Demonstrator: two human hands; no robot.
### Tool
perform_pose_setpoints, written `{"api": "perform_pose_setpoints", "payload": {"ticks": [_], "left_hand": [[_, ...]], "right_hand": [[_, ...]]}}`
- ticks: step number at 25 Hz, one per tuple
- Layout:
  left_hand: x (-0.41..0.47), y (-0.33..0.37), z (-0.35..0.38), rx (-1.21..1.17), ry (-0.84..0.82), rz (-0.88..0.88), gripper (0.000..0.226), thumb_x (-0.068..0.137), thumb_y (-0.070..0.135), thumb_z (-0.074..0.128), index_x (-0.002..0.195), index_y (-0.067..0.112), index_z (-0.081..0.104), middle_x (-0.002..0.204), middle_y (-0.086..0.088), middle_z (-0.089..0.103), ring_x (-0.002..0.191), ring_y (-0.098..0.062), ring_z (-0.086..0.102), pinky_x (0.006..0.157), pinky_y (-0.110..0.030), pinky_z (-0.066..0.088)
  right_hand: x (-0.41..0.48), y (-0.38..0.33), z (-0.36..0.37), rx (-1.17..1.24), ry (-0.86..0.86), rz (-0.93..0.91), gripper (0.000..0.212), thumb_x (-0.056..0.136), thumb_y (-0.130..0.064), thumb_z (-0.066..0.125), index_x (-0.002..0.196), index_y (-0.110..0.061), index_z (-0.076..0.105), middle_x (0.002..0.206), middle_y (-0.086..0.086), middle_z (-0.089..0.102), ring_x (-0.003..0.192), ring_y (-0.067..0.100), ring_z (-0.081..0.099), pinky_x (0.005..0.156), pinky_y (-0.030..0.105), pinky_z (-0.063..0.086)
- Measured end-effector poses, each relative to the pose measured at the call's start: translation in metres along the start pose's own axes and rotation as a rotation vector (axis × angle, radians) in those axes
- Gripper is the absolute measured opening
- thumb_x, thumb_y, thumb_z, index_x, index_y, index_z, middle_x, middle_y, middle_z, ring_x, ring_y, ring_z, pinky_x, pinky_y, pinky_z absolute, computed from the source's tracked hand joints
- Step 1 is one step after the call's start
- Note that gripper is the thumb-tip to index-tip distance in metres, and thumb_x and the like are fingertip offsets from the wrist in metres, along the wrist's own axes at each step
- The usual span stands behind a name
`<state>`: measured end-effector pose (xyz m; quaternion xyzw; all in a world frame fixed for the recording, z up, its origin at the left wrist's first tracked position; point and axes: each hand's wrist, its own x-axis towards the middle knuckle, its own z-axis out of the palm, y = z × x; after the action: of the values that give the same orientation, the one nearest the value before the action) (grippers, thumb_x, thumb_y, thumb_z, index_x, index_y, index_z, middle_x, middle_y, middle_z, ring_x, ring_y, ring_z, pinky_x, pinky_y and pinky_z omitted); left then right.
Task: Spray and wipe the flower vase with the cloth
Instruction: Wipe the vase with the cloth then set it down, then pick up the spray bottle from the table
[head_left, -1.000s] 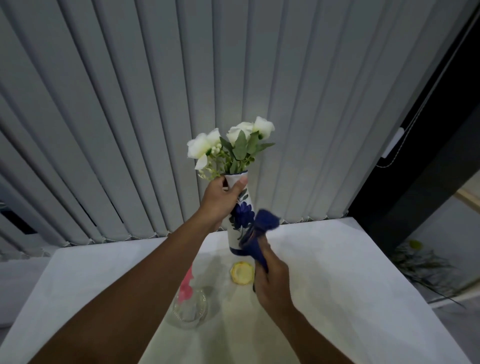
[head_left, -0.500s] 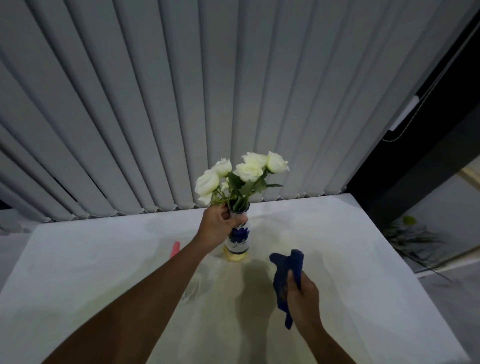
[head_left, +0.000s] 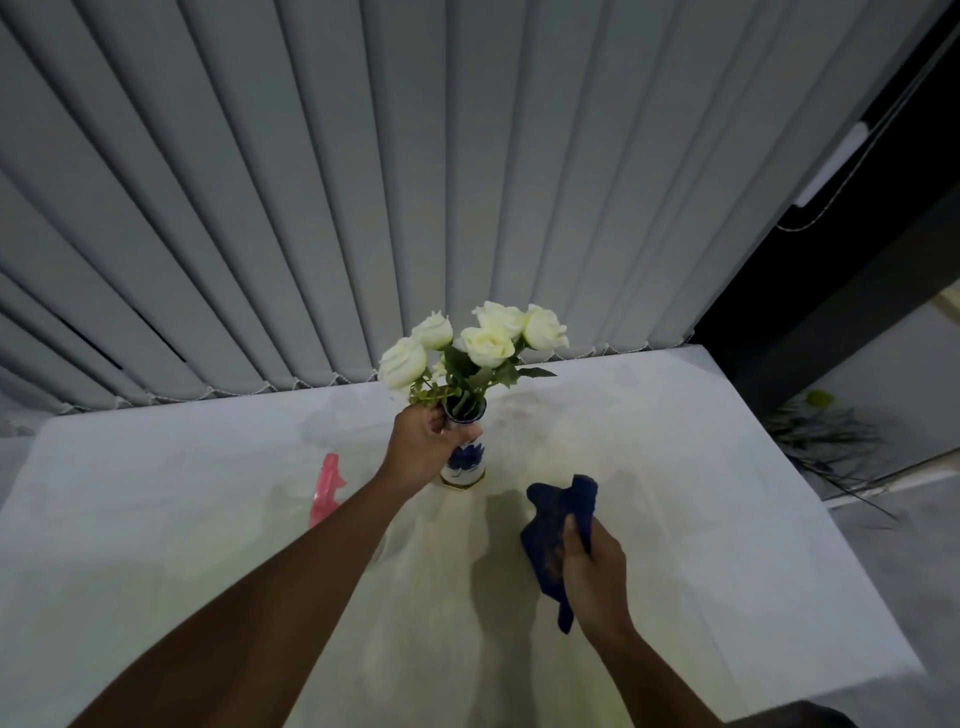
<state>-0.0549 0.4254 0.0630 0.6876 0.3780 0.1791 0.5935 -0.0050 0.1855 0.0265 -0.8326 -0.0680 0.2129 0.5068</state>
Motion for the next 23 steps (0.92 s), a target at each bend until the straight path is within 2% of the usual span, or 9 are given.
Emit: {"api": "perform_pose_setpoints", "payload": {"ticks": [4,6,8,10,13,16,19,21,23], "left_hand": [[-0.002,-0.003,0.004,-0.029,-0.037,-0.012,0.042,0.076,0.008,0.085,0.117,0.007,0.072,0.100,0.007,0.074,0.094,-0.003,0.071,0.088,-0.026,0.059],[-0.002,0.000,0.002,0.009,-0.055,-0.009,0.046,0.077,0.013,0.085,0.121,0.009,0.070,0.109,0.006,0.075,0.099,-0.004,0.070,0.094,-0.029,0.057],[0.001,0.005,-0.009,0.171,-0.125,-0.014,0.055,0.077,0.025,0.086,0.127,0.013,0.068,0.125,0.001,0.072,0.115,-0.016,0.067,0.100,-0.033,0.052],[0.006,0.016,-0.029,0.493,-0.318,-0.060,0.059,0.081,0.037,0.081,0.133,0.015,0.065,0.137,0.001,0.065,0.125,-0.019,0.060,0.102,-0.032,0.046],[0.017,0.042,-0.078,0.886,-0.559,-0.026,0.029,0.100,0.019,0.057,0.124,0.016,0.072,0.133,0.000,0.068,0.119,-0.019,0.063,0.095,-0.023,0.045],[0.025,0.050,-0.136,0.989,-0.583,0.030,0.047,0.096,-0.003,0.044,0.123,0.023,0.072,0.128,0.005,0.067,0.122,-0.016,0.062,0.094,-0.022,0.046],[0.019,0.022,-0.178,1.102,-0.745,-0.095,0.068,0.079,-0.011,0.058,0.131,0.032,0.064,0.143,0.005,0.058,0.127,-0.015,0.059,0.089,-0.020,0.051],[-0.002,-0.005,-0.186,1.198,-0.817,-0.212,0.087,0.061,0.023,0.088,0.140,0.042,0.056,0.149,0.016,0.049,0.132,-0.012,0.051,0.110,-0.032,0.042],[-0.021,-0.028,-0.182,1.075,-0.785,-0.168,0.099,0.038,0.067,0.090,0.131,0.048,0.061,0.143,0.023,0.050,0.133,-0.004,0.044,0.121,-0.043,0.027]], "right_hand": [[-0.001,0.003,0.003,0.023,-0.011,-0.002,0.027,0.105,-0.018,0.045,0.091,-0.015,0.068,0.070,0.008,0.069,0.066,0.025,0.065,0.064,0.035,0.047],[-0.002,0.004,0.007,0.032,-0.023,-0.013,0.026,0.105,-0.018,0.045,0.091,-0.015,0.067,0.068,0.004,0.067,0.063,0.021,0.063,0.063,0.034,0.046],[-0.005,0.003,0.012,0.039,-0.034,-0.015,0.025,0.105,-0.019,0.045,0.097,-0.016,0.068,0.069,0.001,0.066,0.063,0.019,0.061,0.063,0.033,0.046],[-0.009,0.000,0.020,0.044,-0.040,-0.024,0.025,0.105,-0.019,0.046,0.101,-0.015,0.070,0.071,0.001,0.067,0.065,0.018,0.062,0.063,0.031,0.045],[-0.013,-0.008,0.036,0.041,-0.053,-0.026,0.025,0.104,-0.020,0.047,0.097,-0.016,0.070,0.076,0.009,0.071,0.072,0.028,0.066,0.064,0.033,0.045],[-0.017,-0.013,0.054,0.032,-0.066,-0.022,0.027,0.104,-0.020,0.047,0.088,-0.015,0.068,0.076,0.014,0.071,0.073,0.033,0.066,0.063,0.034,0.043],[-0.023,-0.014,0.071,0.011,-0.070,-0.038,0.027,0.104,-0.020,0.048,0.084,-0.017,0.065,0.070,0.010,0.068,0.067,0.031,0.064,0.063,0.036,0.044],[-0.027,-0.015,0.081,0.020,-0.068,-0.028,0.028,0.104,-0.021,0.048,0.079,-0.023,0.062,0.067,0.002,0.065,0.063,0.024,0.061,0.062,0.036,0.043],[-0.033,-0.017,0.086,0.037,-0.055,-0.020,0.032,0.104,-0.020,0.048,0.074,-0.027,0.058,0.064,0.000,0.062,0.061,0.020,0.058,0.061,0.035,0.042]]}}
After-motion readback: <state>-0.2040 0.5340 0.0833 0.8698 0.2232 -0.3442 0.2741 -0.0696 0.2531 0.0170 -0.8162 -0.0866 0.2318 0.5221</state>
